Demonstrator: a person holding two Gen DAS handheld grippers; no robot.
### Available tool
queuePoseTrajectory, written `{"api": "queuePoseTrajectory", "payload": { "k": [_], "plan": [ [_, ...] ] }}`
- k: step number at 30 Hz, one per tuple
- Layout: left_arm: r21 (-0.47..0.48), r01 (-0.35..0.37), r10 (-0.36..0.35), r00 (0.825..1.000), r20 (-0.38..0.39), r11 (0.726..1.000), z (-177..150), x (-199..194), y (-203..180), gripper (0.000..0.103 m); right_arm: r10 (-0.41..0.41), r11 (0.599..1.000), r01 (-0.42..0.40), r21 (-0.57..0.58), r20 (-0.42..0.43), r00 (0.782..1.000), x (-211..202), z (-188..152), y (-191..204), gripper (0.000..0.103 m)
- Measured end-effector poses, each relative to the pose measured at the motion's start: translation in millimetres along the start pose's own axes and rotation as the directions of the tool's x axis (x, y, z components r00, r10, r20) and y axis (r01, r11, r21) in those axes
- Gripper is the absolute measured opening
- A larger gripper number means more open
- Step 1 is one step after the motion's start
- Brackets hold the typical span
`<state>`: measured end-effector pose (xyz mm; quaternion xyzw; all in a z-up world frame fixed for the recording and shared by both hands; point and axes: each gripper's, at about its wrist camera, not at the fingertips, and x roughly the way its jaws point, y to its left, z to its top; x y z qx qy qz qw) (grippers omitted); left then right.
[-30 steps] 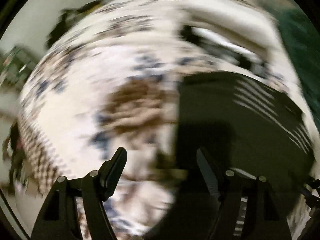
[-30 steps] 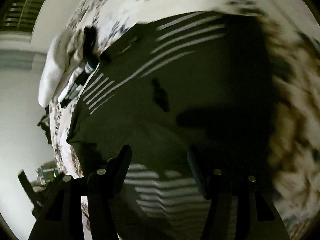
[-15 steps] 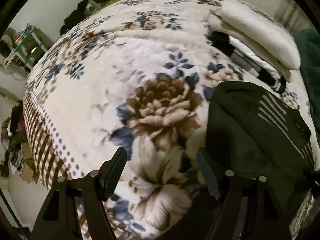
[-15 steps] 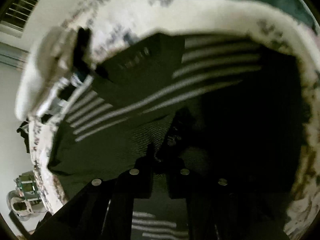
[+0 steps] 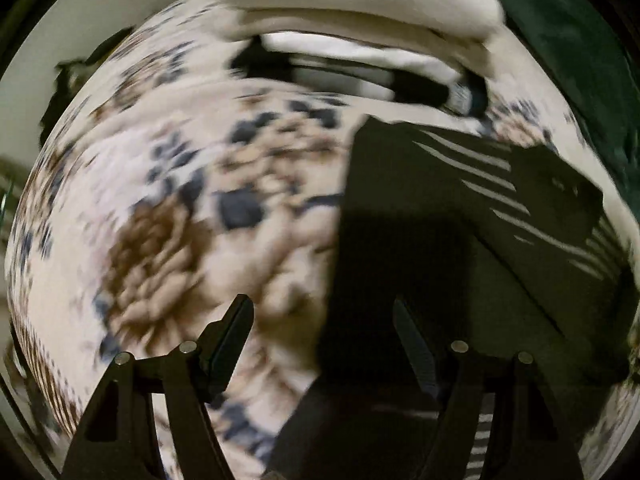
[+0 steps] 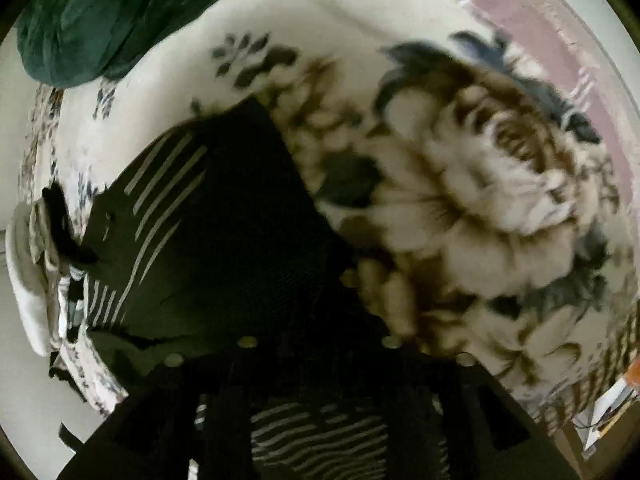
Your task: Fold small clothes
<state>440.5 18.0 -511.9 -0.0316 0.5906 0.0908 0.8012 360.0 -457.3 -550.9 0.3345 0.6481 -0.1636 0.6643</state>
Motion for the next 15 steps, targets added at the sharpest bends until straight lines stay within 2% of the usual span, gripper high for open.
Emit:
{"api": "queuePoseTrajectory", "payload": {
  "k": [1,3,4,6,7,9,11,12,13,15],
  "plan": [
    [0.028,-0.006,0.006,1.0,0.003,1.0,2,1,-9,0.071,0.03,0.998,-0.029,-0.049,0.023,0.999,-6,-5,9,0.037],
    [0.075,-0.014,0.013,1.0,0.012,0.997,5,2,-22,0.07,0.101,0.986,-0.1,-0.13,0.001,0.995,-6,-16,27,0.038],
    [0.094,-0.016,0.014,1.0,0.014,0.995,6,2,-28,0.071,0.153,0.965,-0.164,-0.205,-0.067,0.986,3,-26,46,0.038],
    [0.124,-0.02,0.019,1.0,0.01,0.992,5,4,-37,0.071,0.174,0.927,-0.23,-0.297,-0.203,0.964,26,-41,75,0.038],
    [0.136,-0.024,0.024,1.0,0.003,0.99,4,6,-40,0.071,0.161,0.896,-0.27,-0.352,-0.31,0.937,50,-54,96,0.038],
    [0.156,-0.036,0.038,0.999,-0.011,0.987,3,13,-45,0.07,0.111,0.871,-0.273,-0.407,-0.379,0.919,78,-71,113,0.038],
    [0.174,-0.051,0.057,0.998,-0.026,0.983,3,20,-49,0.071,0.032,0.863,-0.208,-0.461,-0.361,0.932,104,-73,129,0.037],
    [0.183,-0.059,0.066,0.997,-0.032,0.981,3,24,-50,0.071,0.026,0.865,-0.191,-0.464,-0.339,0.94,107,-67,132,0.037],
    [0.19,-0.065,0.073,0.997,-0.036,0.98,3,27,-51,0.071,0.033,0.876,-0.165,-0.453,-0.284,0.958,106,-56,137,0.037],
    [0.198,-0.07,0.081,0.996,-0.047,0.978,3,33,-51,0.071,0.069,0.89,-0.152,-0.43,-0.203,0.977,92,-39,142,0.037]
  ]
}}
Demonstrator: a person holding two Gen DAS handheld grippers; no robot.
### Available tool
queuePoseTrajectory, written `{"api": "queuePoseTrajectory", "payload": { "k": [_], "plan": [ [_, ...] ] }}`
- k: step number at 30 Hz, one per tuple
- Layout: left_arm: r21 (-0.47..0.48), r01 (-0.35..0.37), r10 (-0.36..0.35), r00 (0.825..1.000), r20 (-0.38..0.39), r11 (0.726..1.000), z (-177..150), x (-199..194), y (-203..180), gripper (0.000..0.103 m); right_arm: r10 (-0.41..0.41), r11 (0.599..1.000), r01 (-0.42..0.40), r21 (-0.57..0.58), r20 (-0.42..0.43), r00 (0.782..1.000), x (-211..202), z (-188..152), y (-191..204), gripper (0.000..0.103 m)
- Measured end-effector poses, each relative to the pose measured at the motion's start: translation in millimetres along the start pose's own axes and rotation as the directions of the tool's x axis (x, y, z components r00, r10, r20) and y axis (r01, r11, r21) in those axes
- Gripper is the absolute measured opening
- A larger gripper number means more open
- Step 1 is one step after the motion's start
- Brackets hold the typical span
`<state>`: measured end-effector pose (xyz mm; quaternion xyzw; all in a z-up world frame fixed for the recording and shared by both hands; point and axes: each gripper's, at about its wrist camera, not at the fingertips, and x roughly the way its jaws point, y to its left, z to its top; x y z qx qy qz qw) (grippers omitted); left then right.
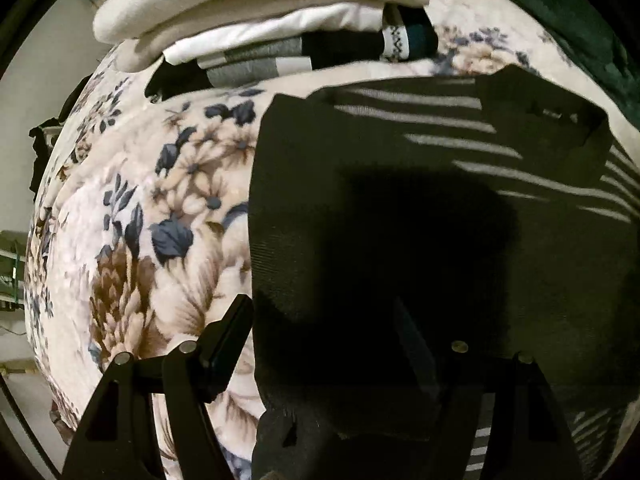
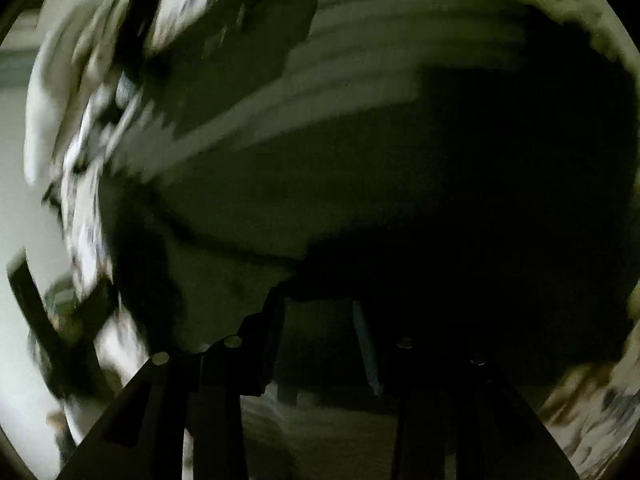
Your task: Fold small clothes
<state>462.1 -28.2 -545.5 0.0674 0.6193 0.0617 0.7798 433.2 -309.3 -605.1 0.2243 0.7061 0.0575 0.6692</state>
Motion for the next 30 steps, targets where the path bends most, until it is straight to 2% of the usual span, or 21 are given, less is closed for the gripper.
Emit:
{"api": "queuePoseTrajectory", "payload": {
  "k": [1,3,4,5,7,10,12,13,15,17,19,20,21,23,24,25,27,30],
  "plan": [
    [0.001,-0.001,0.001,1.0,-0.003,1.0,0,2,0,0.071,-0.017,1.0,0.015,0.021,0.074,0.997,-15,9,-2,0.037],
    [-0.001,0.002,-0.002,1.0,-0.006,1.0,1,2,-1,0.071,-0.082,0.996,0.075,0.046,0.167,0.983,-36,20,-4,0.037],
    [-0.003,0.007,-0.007,1.0,-0.007,1.0,2,1,-2,0.071,-0.113,0.993,0.103,0.058,0.209,0.971,-47,25,-8,0.037],
    [-0.006,0.014,-0.014,1.0,-0.008,1.0,2,0,-4,0.071,-0.12,0.992,0.108,0.065,0.217,0.969,-53,28,-13,0.037],
    [-0.004,0.024,-0.024,1.0,-0.007,1.0,3,-4,-8,0.071,-0.109,0.992,0.095,0.077,0.208,0.972,-64,27,-23,0.037],
    [0.008,0.055,-0.055,0.999,-0.002,0.998,5,-12,-21,0.07,-0.026,0.999,0.018,0.052,0.162,0.986,-75,10,-38,0.039],
    [0.029,0.073,-0.073,0.997,0.001,0.997,6,-17,-32,0.071,0.037,0.999,-0.038,0.013,0.08,0.996,-72,-7,-51,0.047],
    [0.039,0.083,-0.083,0.997,0.003,0.996,6,-19,-37,0.071,0.076,0.997,-0.076,-0.016,-0.012,0.997,-61,-17,-56,0.047],
    [0.075,0.089,-0.09,0.996,0.01,0.993,7,-21,-51,0.071,0.071,0.996,-0.076,-0.042,-0.095,0.993,-41,-21,-59,0.047],
    [0.104,0.09,-0.091,0.996,0.012,0.991,8,-19,-63,0.071,-0.064,0.998,0.063,-0.03,-0.037,0.997,-34,-12,-71,0.047],
    [0.113,0.085,-0.087,0.996,0.01,0.99,10,-15,-70,0.071,-0.081,0.995,0.077,0.059,0.058,0.995,-39,7,-89,0.047],
    [0.113,0.081,-0.083,0.997,0.012,0.99,12,-12,-72,0.071,-0.122,0.986,0.104,0.13,0.14,0.983,-52,19,-100,0.047],
    [0.112,0.074,-0.076,0.997,0.014,0.991,14,-10,-73,0.071,-0.142,0.98,0.114,0.162,0.173,0.975,-60,24,-105,0.047],
    [0.104,0.065,-0.066,0.998,0.008,0.992,17,-5,-72,0.071,-0.106,0.972,0.05,0.228,0.238,0.966,-85,29,-113,0.047],
    [0.097,0.068,-0.069,0.998,0.01,0.993,18,-5,-69,0.071,-0.06,0.975,0.004,0.221,0.248,0.967,-95,25,-113,0.048],
    [0.092,0.069,-0.07,0.997,0.014,0.993,18,-6,-68,0.071,-0.049,0.979,-0.003,0.204,0.25,0.967,-102,19,-111,0.054],
    [0.085,0.072,-0.074,0.997,0.019,0.994,18,-8,-64,0.071,-0.071,0.985,0.027,0.173,0.253,0.965,-110,3,-107,0.069],
    [0.087,0.082,-0.083,0.997,0.007,0.993,10,-6,-61,0.071,-0.109,0.989,0.093,0.113,0.15,0.983,-86,-25,-107,0.071]
  ]
}}
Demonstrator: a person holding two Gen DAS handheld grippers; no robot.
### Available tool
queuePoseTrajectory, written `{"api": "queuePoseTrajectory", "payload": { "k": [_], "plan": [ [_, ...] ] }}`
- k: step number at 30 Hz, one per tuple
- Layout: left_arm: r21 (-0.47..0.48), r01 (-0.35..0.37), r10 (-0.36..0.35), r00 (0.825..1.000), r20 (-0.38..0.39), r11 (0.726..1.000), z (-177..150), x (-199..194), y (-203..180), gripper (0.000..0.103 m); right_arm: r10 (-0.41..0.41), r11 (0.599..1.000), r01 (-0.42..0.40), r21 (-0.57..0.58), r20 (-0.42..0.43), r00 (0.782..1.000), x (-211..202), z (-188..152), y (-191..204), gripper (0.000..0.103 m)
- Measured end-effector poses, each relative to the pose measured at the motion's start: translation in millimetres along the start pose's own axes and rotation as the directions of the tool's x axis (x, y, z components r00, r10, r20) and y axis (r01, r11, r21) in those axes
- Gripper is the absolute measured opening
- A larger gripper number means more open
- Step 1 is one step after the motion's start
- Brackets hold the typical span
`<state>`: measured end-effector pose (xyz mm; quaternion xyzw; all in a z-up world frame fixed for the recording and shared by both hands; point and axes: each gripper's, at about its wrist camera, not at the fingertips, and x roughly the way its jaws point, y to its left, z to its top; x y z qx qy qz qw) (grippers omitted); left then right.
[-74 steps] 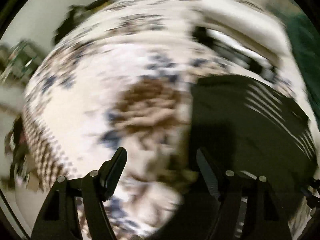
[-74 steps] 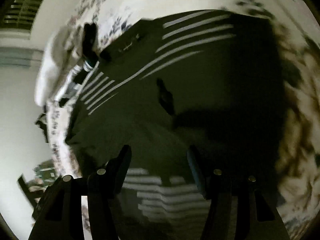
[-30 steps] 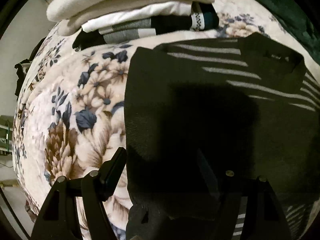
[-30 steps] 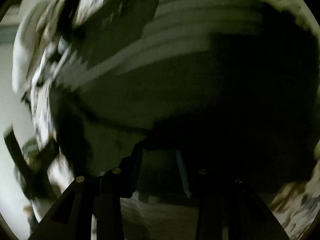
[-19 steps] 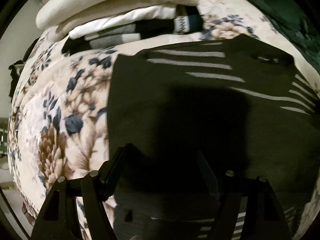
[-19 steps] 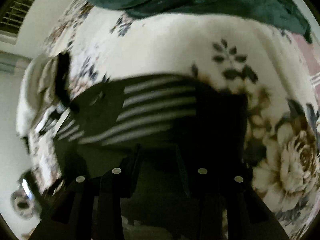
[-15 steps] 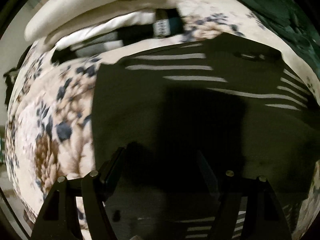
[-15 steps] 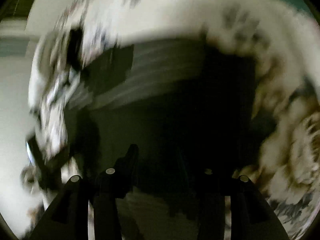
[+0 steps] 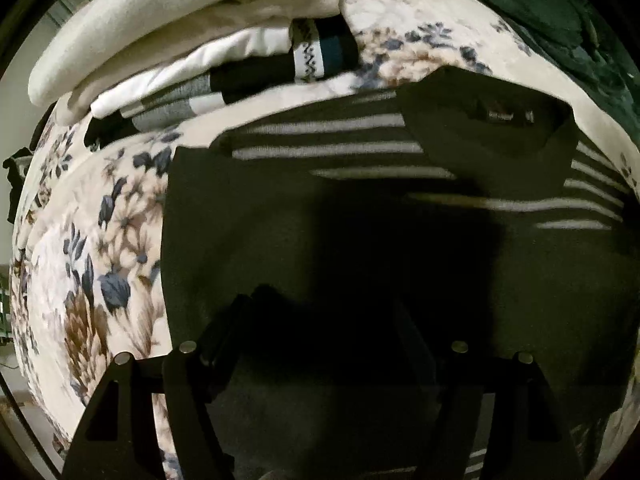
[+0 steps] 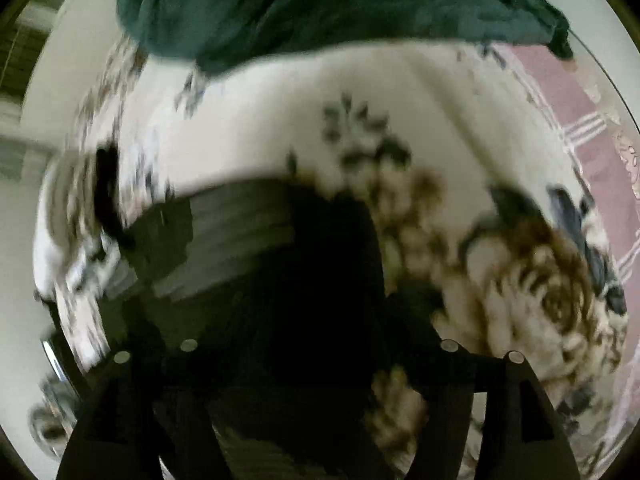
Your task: Fold small clothes
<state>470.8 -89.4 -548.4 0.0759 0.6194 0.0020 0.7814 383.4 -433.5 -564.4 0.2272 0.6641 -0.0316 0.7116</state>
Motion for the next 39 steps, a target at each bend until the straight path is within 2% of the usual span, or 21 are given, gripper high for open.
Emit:
{"api": "queuePoseTrajectory", "payload": {
  "k": [2,4,6,9,12,13,14,15,18,19,21,25,27,29,31,34,35,36,38,39],
  "plan": [
    [0.008,-0.001,0.001,1.0,-0.013,1.0,-8,7,1,0.071,-0.111,0.993,0.108,-0.038,-0.092,0.99,27,-17,-8,0.071],
    [0.03,-0.003,0.003,1.0,-0.008,1.0,-14,12,1,0.071,-0.206,0.979,0.203,-0.034,-0.149,0.967,49,-29,-15,0.071],
    [0.048,0.009,-0.009,1.0,-0.003,0.999,-21,13,-1,0.071,-0.159,0.986,0.165,0.028,-0.149,0.976,44,-40,-20,0.071],
    [0.028,0.054,-0.054,0.998,0.014,0.998,-26,-6,5,0.071,-0.07,0.992,0.078,0.103,-0.08,0.994,1,-62,-20,0.071],
    [0.02,0.118,-0.12,0.99,0.074,0.993,-39,-42,8,0.071,-0.048,0.99,0.055,0.132,-0.052,0.997,-36,-83,-21,0.071],
    [0.027,0.126,-0.128,0.988,0.087,0.992,-42,-51,8,0.074,-0.032,0.99,0.039,0.138,-0.055,0.998,-49,-92,-21,0.072],
    [0.035,0.132,-0.135,0.986,0.097,0.991,-45,-61,6,0.093,-0.022,0.99,0.03,0.141,-0.058,0.998,-57,-98,-23,0.077],
    [0.046,0.152,-0.156,0.981,0.113,0.987,-54,-75,0,0.103,-0.016,0.99,0.025,0.14,-0.062,0.998,-66,-103,-25,0.079],
    [0.068,0.194,-0.201,0.97,0.136,0.979,-69,-105,-15,0.103,-0.016,0.993,0.026,0.112,-0.088,0.996,-86,-122,-28,0.08],
    [0.077,0.205,-0.213,0.968,0.134,0.976,-61,-109,-13,0.103,-0.023,0.995,0.033,0.096,-0.101,0.995,-94,-127,-34,0.08],
    [0.092,0.244,-0.254,0.961,0.108,0.965,-74,-122,-36,0.103,-0.028,0.997,0.037,0.066,-0.122,0.992,-103,-129,-43,0.08],
    [0.096,0.293,-0.293,0.956,-0.015,0.951,-141,-132,-91,0.103,-0.019,1.0,0.017,-0.012,-0.17,0.985,-112,-125,-71,0.081],
    [0.056,0.32,-0.314,0.944,-0.103,0.946,-179,-132,-124,0.103,-0.025,0.999,0.016,-0.044,-0.191,0.981,-112,-121,-84,0.08],
    [0.011,0.351,-0.342,0.92,-0.193,0.936,-221,-130,-162,0.103,-0.028,0.997,0.012,-0.076,-0.211,0.977,-108,-114,-101,0.08],
    [0.001,0.344,-0.332,0.907,-0.259,0.939,-255,-125,-200,0.103,-0.022,0.996,0.001,-0.09,-0.226,0.974,-101,-106,-114,0.08],
    [0.0,0.315,-0.299,0.898,-0.323,0.949,-296,-110,-252,0.1,-0.017,0.991,-0.015,-0.134,-0.232,0.973,-93,-92,-128,0.08],
    [-0.001,0.311,-0.292,0.892,-0.346,0.951,-303,-103,-262,0.092,-0.016,0.989,-0.019,-0.144,-0.235,0.972,-89,-87,-131,0.081],
    [0.001,0.305,-0.284,0.889,-0.36,0.952,-309,-97,-272,0.078,-0.009,0.987,-0.029,-0.155,-0.237,0.971,-83,-82,-133,0.08],
    [0.041,0.245,-0.214,0.907,-0.363,0.969,-319,-83,-291,0.065,0.006,0.985,-0.048,-0.167,-0.243,0.97,-72,-73,-133,0.08],
    [0.065,0.216,-0.182,0.921,-0.345,0.974,-321,-80,-297,0.063,0.027,0.983,-0.071,-0.17,-0.247,0.969,-64,-66,-131,0.08]
  ]
}}
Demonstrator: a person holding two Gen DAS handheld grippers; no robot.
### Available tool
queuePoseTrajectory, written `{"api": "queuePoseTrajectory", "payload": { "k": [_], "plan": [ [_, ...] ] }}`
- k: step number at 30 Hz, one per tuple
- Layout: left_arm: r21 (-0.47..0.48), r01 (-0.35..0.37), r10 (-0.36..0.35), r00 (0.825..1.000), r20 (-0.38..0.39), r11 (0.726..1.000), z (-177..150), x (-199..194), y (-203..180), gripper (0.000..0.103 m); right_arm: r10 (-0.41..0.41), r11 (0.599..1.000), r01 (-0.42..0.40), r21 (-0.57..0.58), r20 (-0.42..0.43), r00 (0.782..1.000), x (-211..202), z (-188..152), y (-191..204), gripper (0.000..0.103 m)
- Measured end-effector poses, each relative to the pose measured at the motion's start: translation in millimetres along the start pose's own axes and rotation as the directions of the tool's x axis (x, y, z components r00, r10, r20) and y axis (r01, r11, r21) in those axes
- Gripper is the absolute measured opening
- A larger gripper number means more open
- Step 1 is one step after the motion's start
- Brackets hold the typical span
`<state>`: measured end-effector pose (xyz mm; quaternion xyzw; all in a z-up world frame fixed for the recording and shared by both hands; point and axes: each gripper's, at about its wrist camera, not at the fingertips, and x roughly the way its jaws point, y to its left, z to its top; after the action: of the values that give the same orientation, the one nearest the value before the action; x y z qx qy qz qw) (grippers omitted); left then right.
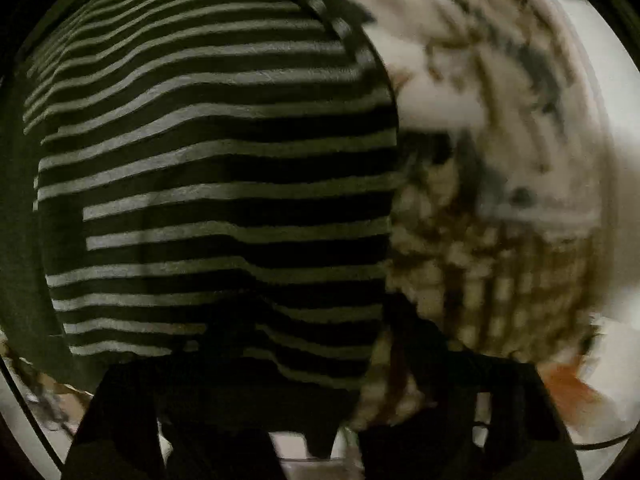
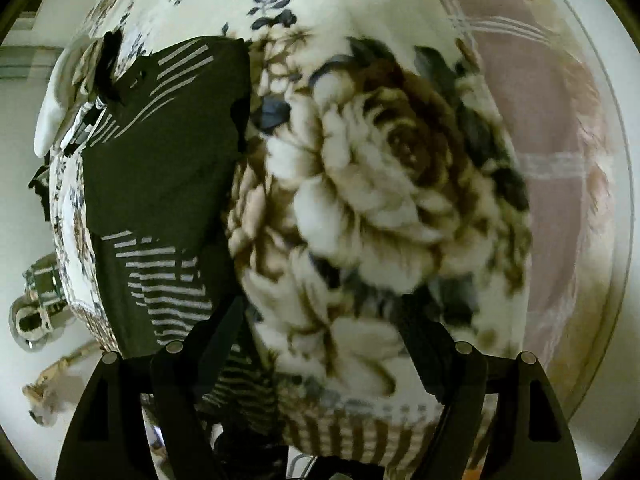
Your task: Fold small clothes
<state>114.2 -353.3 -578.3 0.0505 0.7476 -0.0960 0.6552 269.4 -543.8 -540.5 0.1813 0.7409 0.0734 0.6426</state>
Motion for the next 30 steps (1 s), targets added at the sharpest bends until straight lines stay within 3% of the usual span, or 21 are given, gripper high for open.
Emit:
{"api": "queuePoseTrajectory", "payload": {
  "k": [1,2,3,5,10,14,16,17,18,24,30],
  "plan": [
    [0.008,-0.026,0.026,0.999,0.025,1.0,0,3,-3,0.059,0.018,1.0,-0.018,0.0,0.004,1.0,4,5,1,0.08],
    [0.006,-0.036,0.036,0.998,0.046,0.999,-1,2,-4,0.049,0.037,0.999,-0.037,-0.002,0.008,0.999,9,14,3,0.08],
    [0.006,-0.037,0.036,0.997,0.067,0.999,-2,-1,-4,0.031,0.058,0.998,-0.058,-0.001,0.012,0.998,12,22,5,0.08],
    [0.008,-0.044,0.043,0.993,0.108,0.999,-5,-9,1,0.007,0.123,0.992,-0.123,0.002,0.036,0.992,20,48,12,0.08],
    [-0.032,0.038,-0.032,0.987,0.16,0.999,-12,-33,26,0.006,0.251,0.965,-0.256,0.052,0.085,0.964,48,118,27,0.08],
    [-0.06,0.076,-0.062,0.978,0.198,0.995,-21,-60,43,0.006,0.264,0.949,-0.276,0.153,0.089,0.96,77,156,28,0.08],
    [-0.077,0.097,-0.078,0.973,0.216,0.992,-25,-76,53,0.006,0.27,0.938,-0.286,0.197,0.103,0.957,86,163,29,0.064],
    [-0.088,0.109,-0.086,0.969,0.231,0.99,-28,-85,58,0.006,0.265,0.938,-0.282,0.204,0.107,0.958,87,167,32,0.028],
    [-0.096,0.117,-0.091,0.966,0.242,0.988,-30,-93,65,0.006,0.256,0.942,-0.271,0.198,0.098,0.962,87,170,37,0.009],
    [-0.212,0.215,-0.142,0.938,0.317,0.953,-46,-128,121,0.006,0.17,0.982,-0.178,0.061,0.126,0.977,50,169,96,0.006],
    [-0.337,0.291,-0.152,0.911,0.384,0.895,-57,-146,207,0.006,0.094,0.994,-0.085,-0.064,0.145,0.985,3,181,208,0.006]
  ]
}}
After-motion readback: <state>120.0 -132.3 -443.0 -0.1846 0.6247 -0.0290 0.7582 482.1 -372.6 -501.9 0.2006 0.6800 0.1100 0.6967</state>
